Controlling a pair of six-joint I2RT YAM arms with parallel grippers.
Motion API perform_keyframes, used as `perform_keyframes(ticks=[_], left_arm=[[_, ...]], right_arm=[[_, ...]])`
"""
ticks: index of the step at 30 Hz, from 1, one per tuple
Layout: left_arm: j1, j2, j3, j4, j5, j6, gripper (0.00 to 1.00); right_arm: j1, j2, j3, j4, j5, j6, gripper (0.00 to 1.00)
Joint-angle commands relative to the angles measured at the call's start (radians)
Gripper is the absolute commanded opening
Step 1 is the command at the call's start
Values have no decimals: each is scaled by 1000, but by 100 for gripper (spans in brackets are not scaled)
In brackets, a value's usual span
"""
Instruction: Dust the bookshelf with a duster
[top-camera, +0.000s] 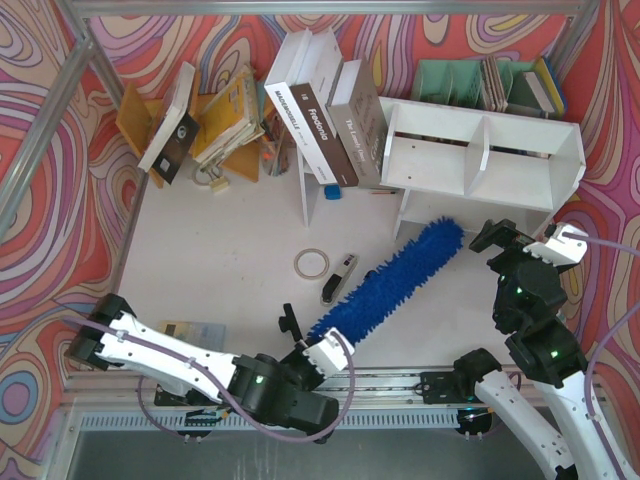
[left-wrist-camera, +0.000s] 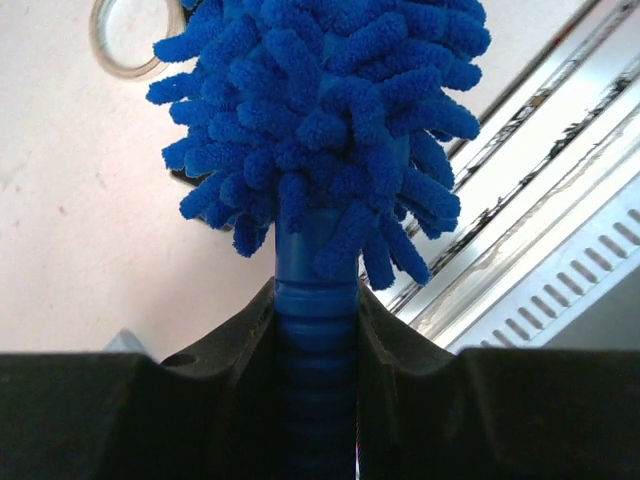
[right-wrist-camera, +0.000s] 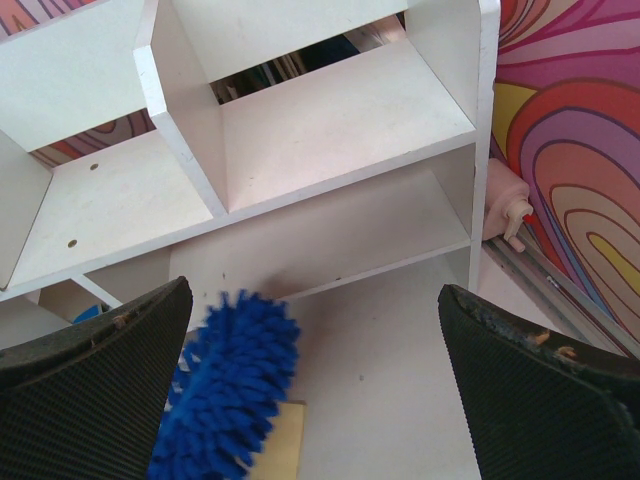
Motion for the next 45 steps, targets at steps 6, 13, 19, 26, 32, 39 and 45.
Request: perform_keyframes(ticks=[6, 13, 19, 26, 32, 39, 45], left_arm=[[-68, -89, 27, -437, -185, -484, 0], [-87, -125, -7, -538, -208, -627, 0], [-86, -186, -73, -531, -214, -690, 0], [-4, -168, -82, -426, -186, -590, 0], [137, -159, -92, -217, -149, -392, 0], [260, -138, -94, 8, -102, -179, 0], [334, -99, -94, 144, -105, -90, 0]], right_arm=[[-1, 11, 0, 19, 15, -11, 99], [0, 16, -1, 19, 14, -11, 99], [0, 17, 0, 19, 12, -10, 99], [0, 22, 1, 16, 10, -8, 99], [0, 24, 0, 14, 10, -7, 99], [0, 24, 1, 13, 10, -6, 99], [-1, 18, 1, 12, 11, -5, 99]])
